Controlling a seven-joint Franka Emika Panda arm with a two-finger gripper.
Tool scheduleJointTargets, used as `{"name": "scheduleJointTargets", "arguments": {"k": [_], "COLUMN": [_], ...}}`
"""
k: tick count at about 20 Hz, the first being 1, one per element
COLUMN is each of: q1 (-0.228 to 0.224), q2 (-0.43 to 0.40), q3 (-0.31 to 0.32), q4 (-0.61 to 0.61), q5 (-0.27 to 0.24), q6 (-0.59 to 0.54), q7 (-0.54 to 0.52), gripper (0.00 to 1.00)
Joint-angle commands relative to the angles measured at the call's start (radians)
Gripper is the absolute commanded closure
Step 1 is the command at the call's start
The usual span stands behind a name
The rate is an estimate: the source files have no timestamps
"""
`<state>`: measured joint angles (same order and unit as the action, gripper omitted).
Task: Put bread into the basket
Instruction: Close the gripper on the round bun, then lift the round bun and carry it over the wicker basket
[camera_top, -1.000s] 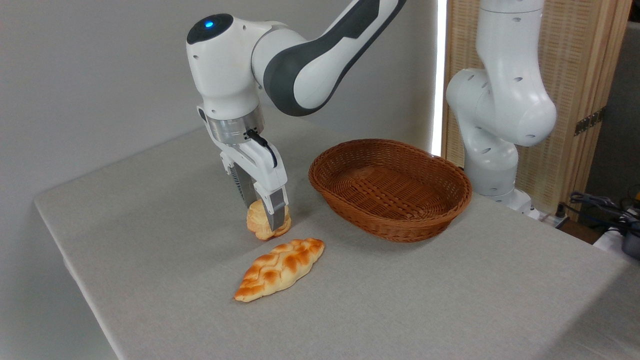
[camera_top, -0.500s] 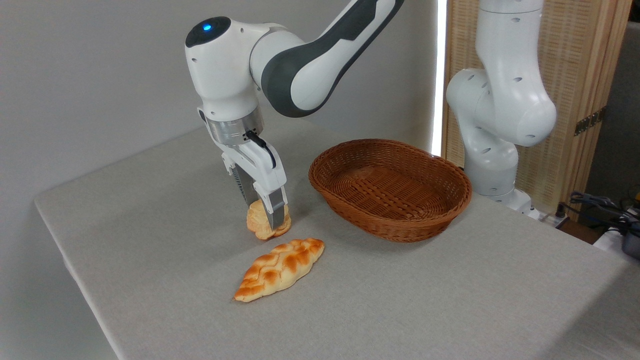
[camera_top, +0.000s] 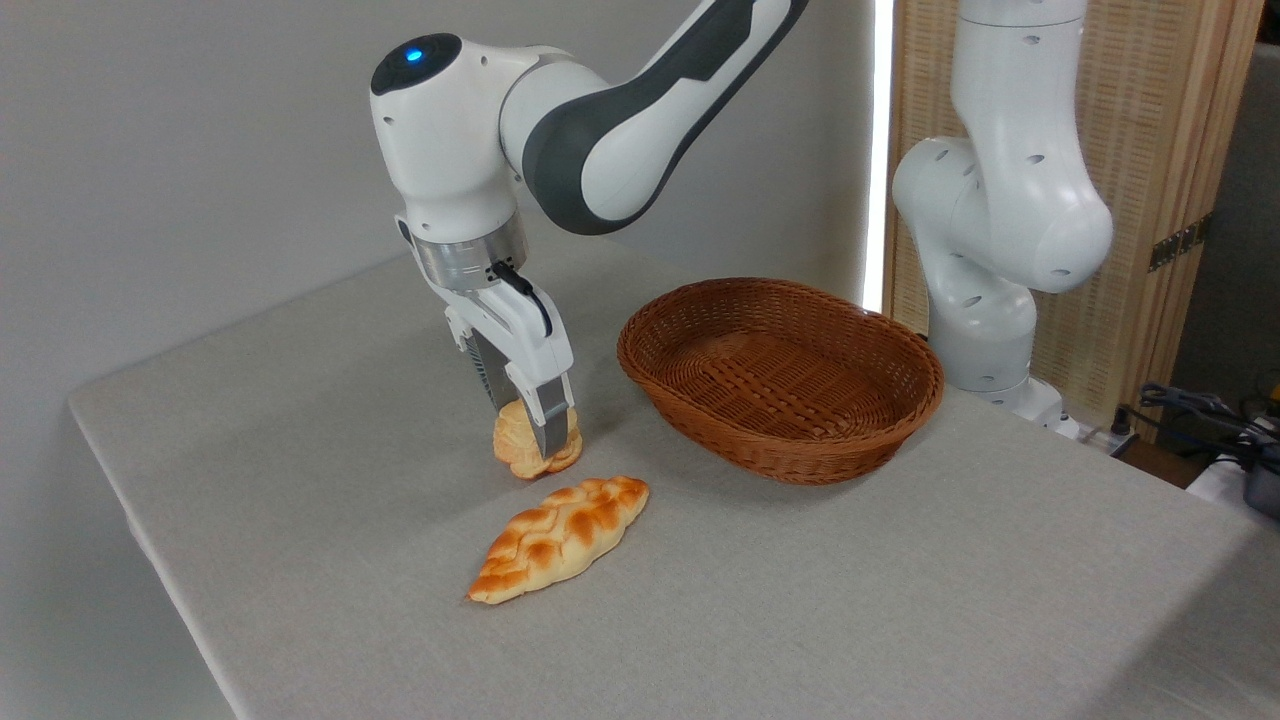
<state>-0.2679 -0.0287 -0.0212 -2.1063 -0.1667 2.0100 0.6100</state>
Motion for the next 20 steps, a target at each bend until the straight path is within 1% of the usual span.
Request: {"name": "scheduleJointTargets", "arguments": {"k": [1,8,9,11,13,14,16,20], "q1": [-0.004,-0.004,-0.004,-0.004,-0.002,-0.004,0.001,0.009], "q2": [0.0,-0.011,-0.013,-0.016,-0.042,-0.057,-0.088,-0.166], "q3": [0.004,0.004,0.004,0.004,0.009,0.007,0.012,0.02], "q4": [0.011,0.014,0.029,0.08,0.097,0.097,0.095,0.081], "q5": [-0.007,-0.007,-0.007,-0.007,-0.007,-0.007,-0.007,-0.007], "q6": [-0.023,-0.025,-0.04,-0.118,-0.164,-0.169,-0.183,-0.264], "q7": [0.005,0.002,-0.001,-0.004,-0.01,-0.021,-0.068,-0.07], "gripper": [0.4,0.39,0.38,0.38,0.38,0.36,0.34,0.34]}}
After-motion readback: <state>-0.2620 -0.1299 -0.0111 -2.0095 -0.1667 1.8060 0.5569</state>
